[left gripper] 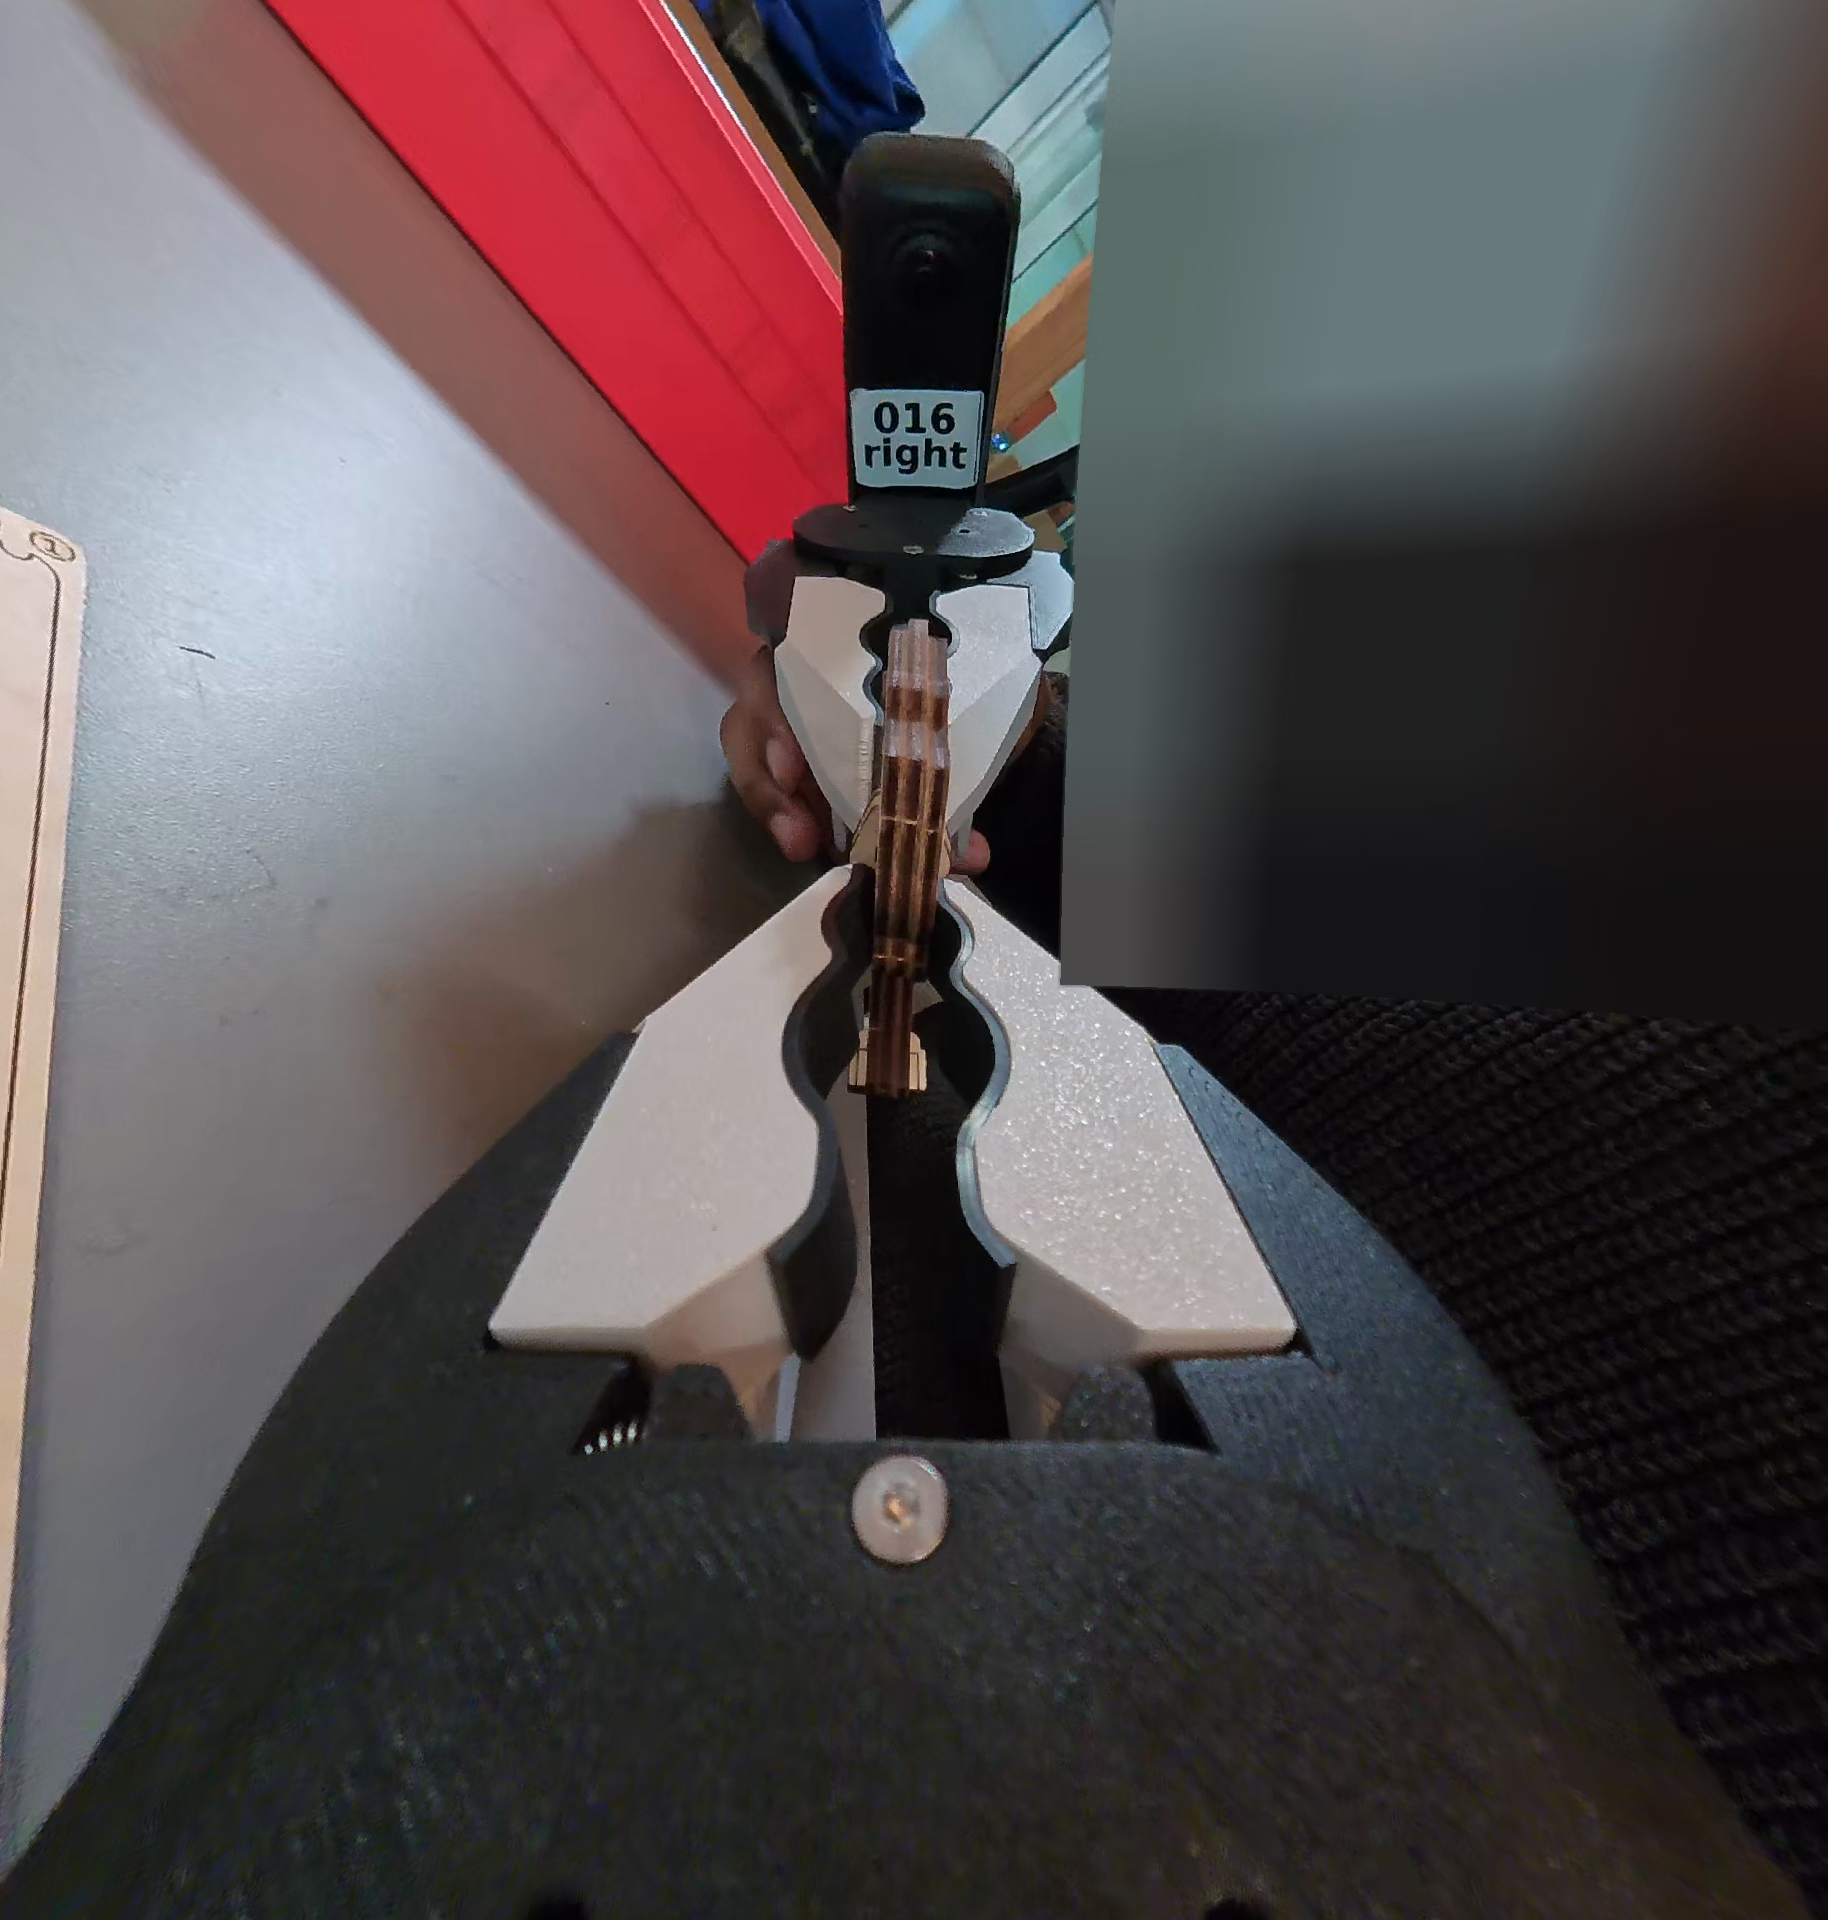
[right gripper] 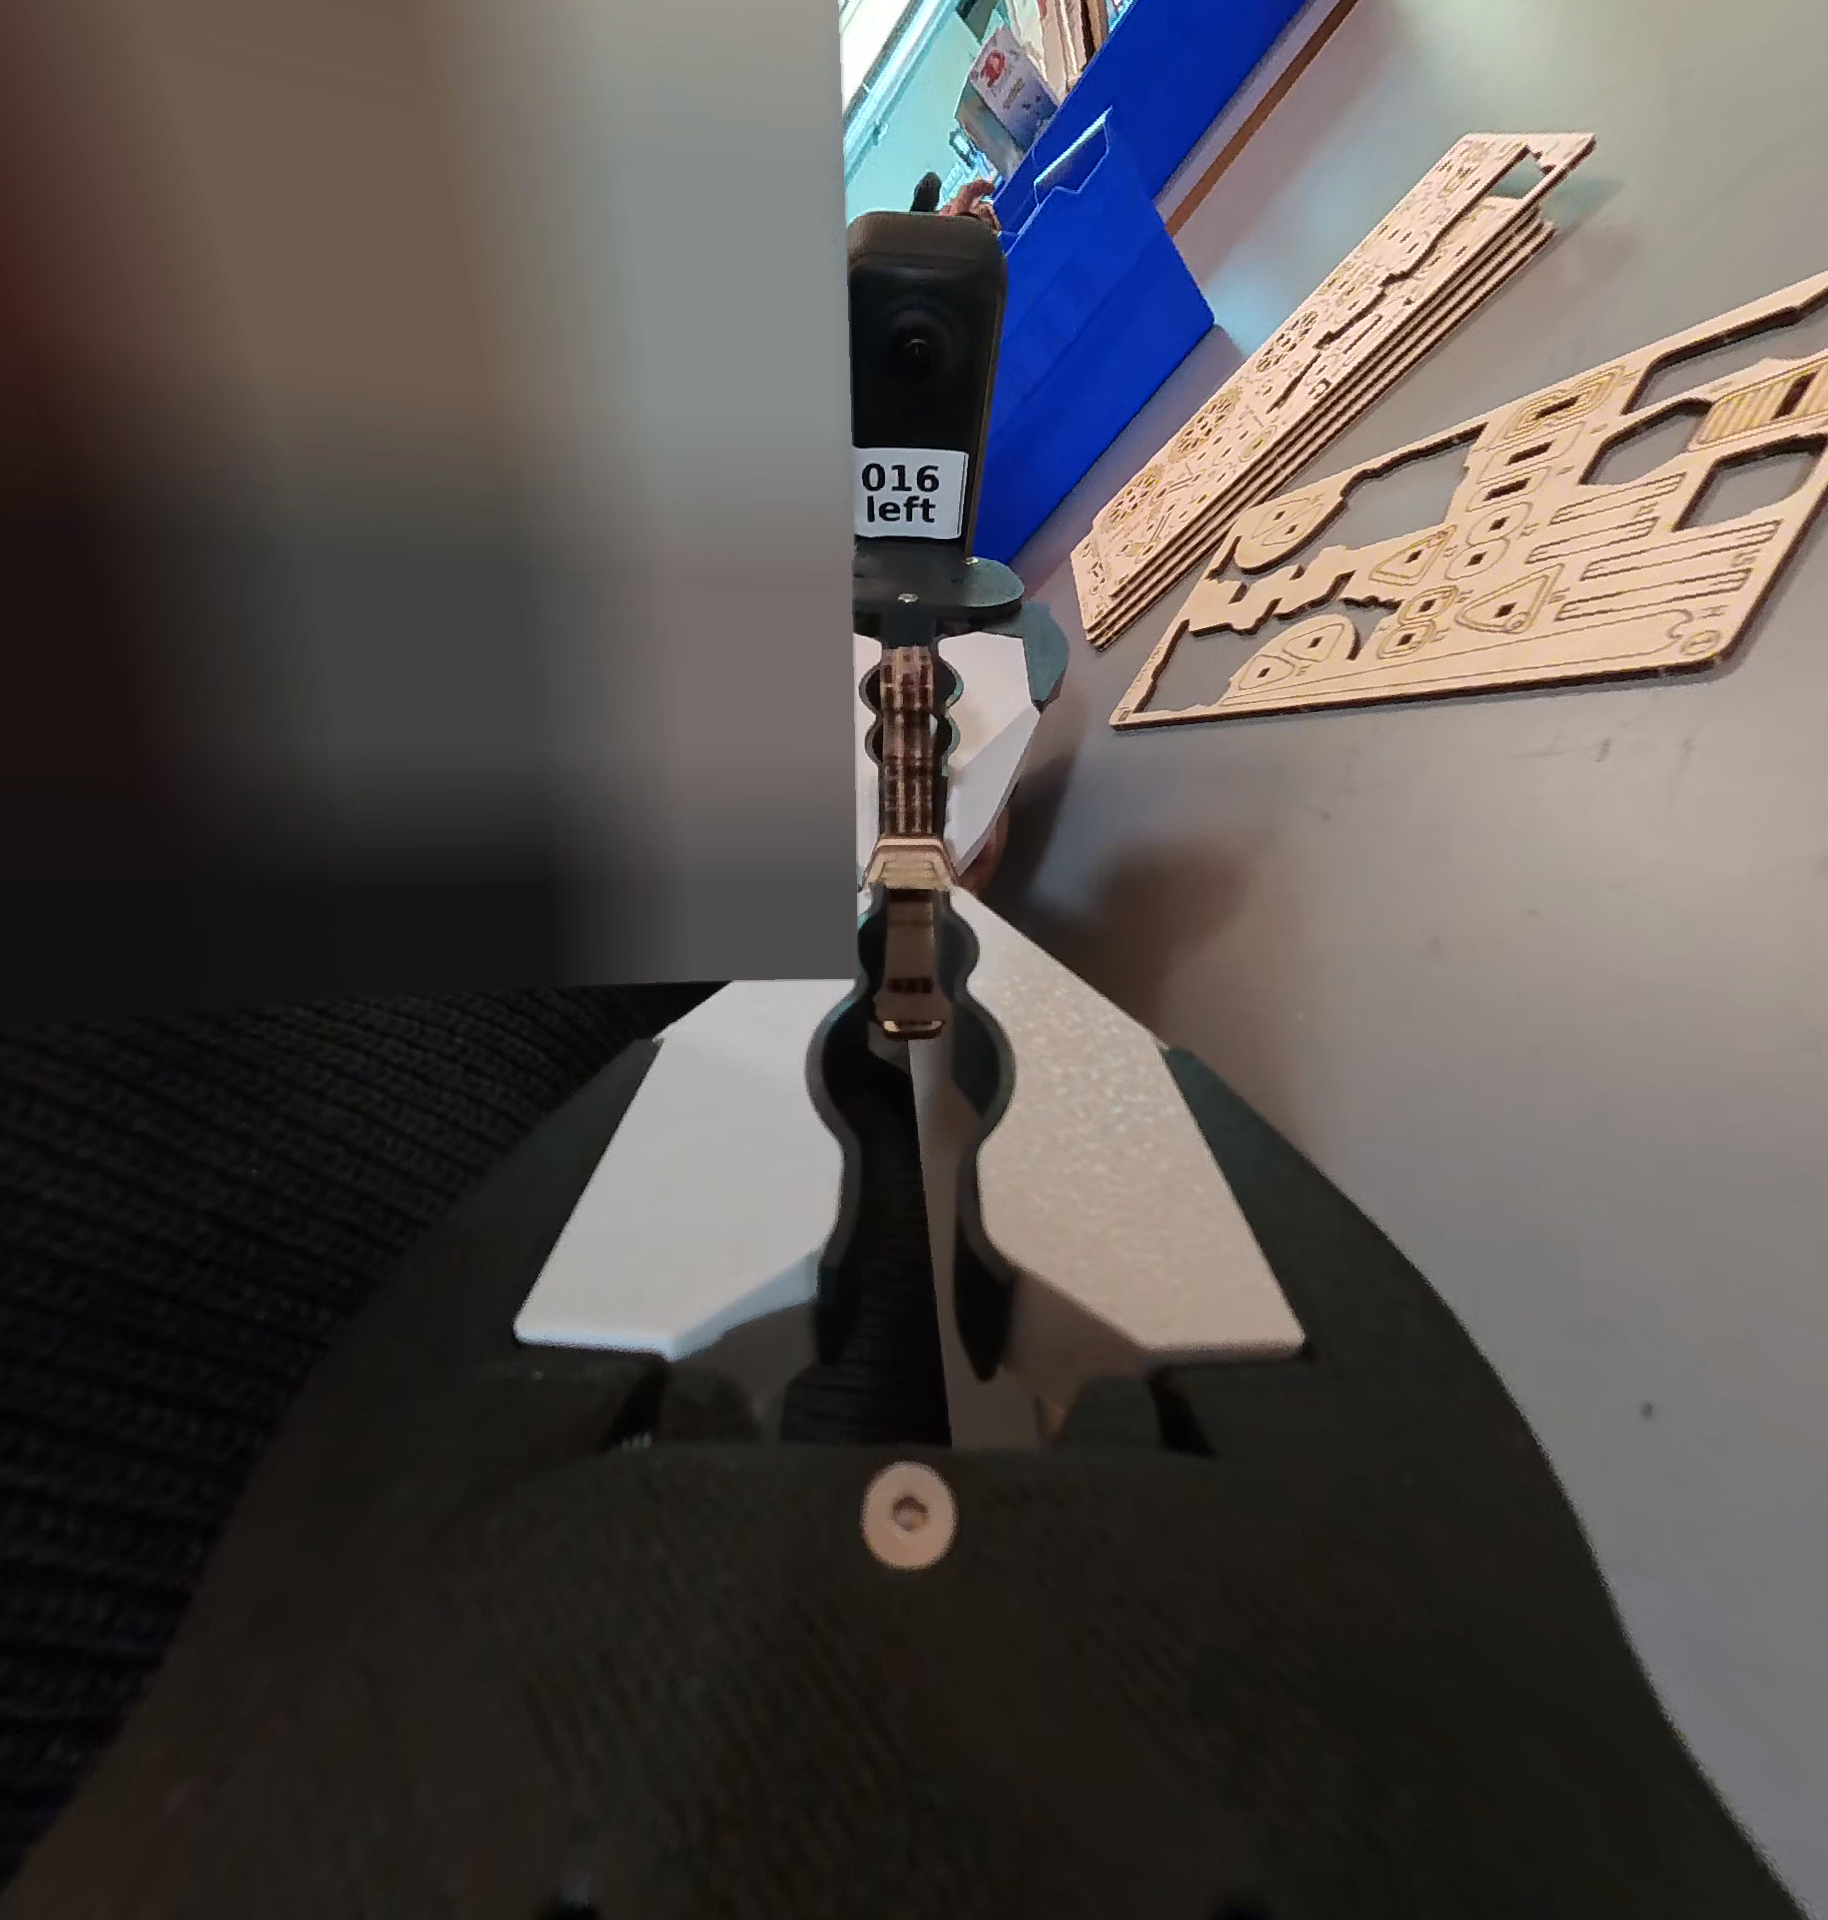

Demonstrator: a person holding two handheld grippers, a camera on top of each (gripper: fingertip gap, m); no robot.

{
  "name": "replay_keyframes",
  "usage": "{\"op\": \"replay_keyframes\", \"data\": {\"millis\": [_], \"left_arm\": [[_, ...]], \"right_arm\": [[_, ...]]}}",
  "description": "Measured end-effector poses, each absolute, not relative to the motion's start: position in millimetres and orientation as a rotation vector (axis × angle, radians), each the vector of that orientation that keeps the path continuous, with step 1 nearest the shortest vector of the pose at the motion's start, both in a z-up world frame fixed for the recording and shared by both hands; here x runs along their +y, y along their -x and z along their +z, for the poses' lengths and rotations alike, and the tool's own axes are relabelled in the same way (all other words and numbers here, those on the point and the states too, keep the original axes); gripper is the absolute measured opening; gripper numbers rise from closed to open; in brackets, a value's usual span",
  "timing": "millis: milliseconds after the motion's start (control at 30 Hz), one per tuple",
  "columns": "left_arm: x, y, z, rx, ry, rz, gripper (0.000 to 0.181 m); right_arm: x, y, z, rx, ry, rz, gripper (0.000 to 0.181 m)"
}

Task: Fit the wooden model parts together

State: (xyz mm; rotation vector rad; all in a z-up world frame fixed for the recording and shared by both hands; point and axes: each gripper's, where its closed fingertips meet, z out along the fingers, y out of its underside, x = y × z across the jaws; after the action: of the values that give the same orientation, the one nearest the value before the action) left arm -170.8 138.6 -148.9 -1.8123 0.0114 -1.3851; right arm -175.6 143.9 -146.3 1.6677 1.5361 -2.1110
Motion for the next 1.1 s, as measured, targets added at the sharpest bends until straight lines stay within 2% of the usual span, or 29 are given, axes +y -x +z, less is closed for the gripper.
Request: {"op": "replay_keyframes", "data": {"millis": [1100], "left_arm": [[137.3,162.0,-162.4,0.060,1.911,-1.331,0.007]], "right_arm": [[140.4,173.2,-156.3,1.536,-1.707,-2.010,0.007]]}}
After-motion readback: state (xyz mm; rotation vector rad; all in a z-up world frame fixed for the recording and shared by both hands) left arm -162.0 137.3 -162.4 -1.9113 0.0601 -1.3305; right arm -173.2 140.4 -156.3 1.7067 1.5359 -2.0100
